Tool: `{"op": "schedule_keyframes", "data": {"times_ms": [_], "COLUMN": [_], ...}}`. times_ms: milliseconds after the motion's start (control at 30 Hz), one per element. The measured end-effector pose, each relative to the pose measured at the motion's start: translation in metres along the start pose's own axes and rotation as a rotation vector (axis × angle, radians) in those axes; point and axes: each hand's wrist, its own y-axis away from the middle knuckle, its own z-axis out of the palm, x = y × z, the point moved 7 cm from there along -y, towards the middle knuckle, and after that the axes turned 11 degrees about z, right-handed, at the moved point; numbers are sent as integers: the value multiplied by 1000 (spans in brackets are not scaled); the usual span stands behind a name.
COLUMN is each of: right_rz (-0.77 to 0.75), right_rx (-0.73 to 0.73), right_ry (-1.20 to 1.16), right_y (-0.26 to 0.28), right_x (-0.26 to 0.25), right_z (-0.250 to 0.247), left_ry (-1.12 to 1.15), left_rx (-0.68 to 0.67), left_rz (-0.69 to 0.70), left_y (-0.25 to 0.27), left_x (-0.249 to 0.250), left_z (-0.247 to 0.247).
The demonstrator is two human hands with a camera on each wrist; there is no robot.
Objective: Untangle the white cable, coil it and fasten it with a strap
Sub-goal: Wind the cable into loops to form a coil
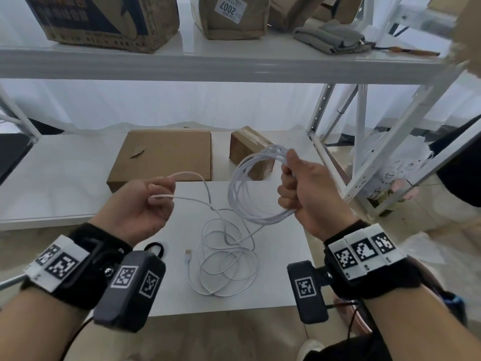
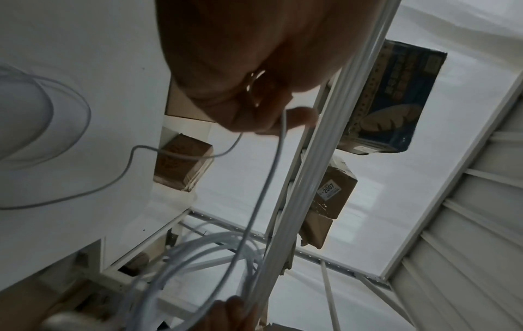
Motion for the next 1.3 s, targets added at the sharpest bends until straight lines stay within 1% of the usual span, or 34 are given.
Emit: {"op": "schedule_keyframes", "data": {"times_ms": [33, 100, 133, 167, 200, 300, 367, 433, 467, 533, 600, 667, 733, 800, 867, 933, 1000, 1067, 1100, 1200, 1300], "right_rz": [59, 162, 202, 239, 273, 353, 380, 348, 306, 157, -64, -236, -304, -339, -408, -483, -542, -545, -504, -346, -244], "right_rx": [-27, -100, -146, -199, -259, -474, -612, -716, -739, -714, -637, -562, -508, -467, -427, -393, -370, -308, -263, -144, -125], "right_ry": [37, 124, 169, 214, 257, 337, 362, 428, 491, 701, 968, 1120, 1125, 1081, 1032, 996, 980, 938, 899, 830, 857], "right_y": [-1, -1, 0, 3, 7, 23, 34, 44, 48, 51, 51, 51, 49, 46, 45, 46, 48, 46, 42, 33, 27], "right_x": [5, 14, 18, 22, 26, 36, 42, 46, 46, 43, 39, 39, 40, 39, 34, 29, 26, 25, 24, 28, 33], "right_z": [1, 6, 10, 14, 20, 40, 52, 61, 64, 67, 70, 74, 74, 74, 73, 74, 74, 70, 67, 59, 56], "left_ry": [43, 97, 87, 70, 72, 92, 25, -86, -174, -389, -671, -889, -1002, -1116, -1210, -1249, -1223, -1214, -1231, -1297, -1389], "left_rx": [19, 130, 193, 226, 222, 57, -28, -61, -77, -110, -116, -121, -175, -226, -261, -305, -317, -309, -314, -352, -412], "left_rz": [65, 189, 247, 299, 336, 387, 424, 460, 470, 473, 499, 534, 539, 569, 607, 612, 569, 515, 505, 543, 593], "left_y": [-2, -6, -7, -7, -7, -7, -6, -3, -2, 4, 12, 17, 21, 25, 29, 30, 28, 28, 29, 33, 38], "left_x": [6, 17, 22, 27, 30, 36, 36, 35, 32, 24, 16, 8, -2, -11, -16, -21, -24, -26, -27, -32, -35], "left_z": [-1, -9, -14, -15, -15, -4, 4, 12, 17, 26, 34, 40, 46, 52, 57, 61, 61, 61, 62, 67, 72]}}
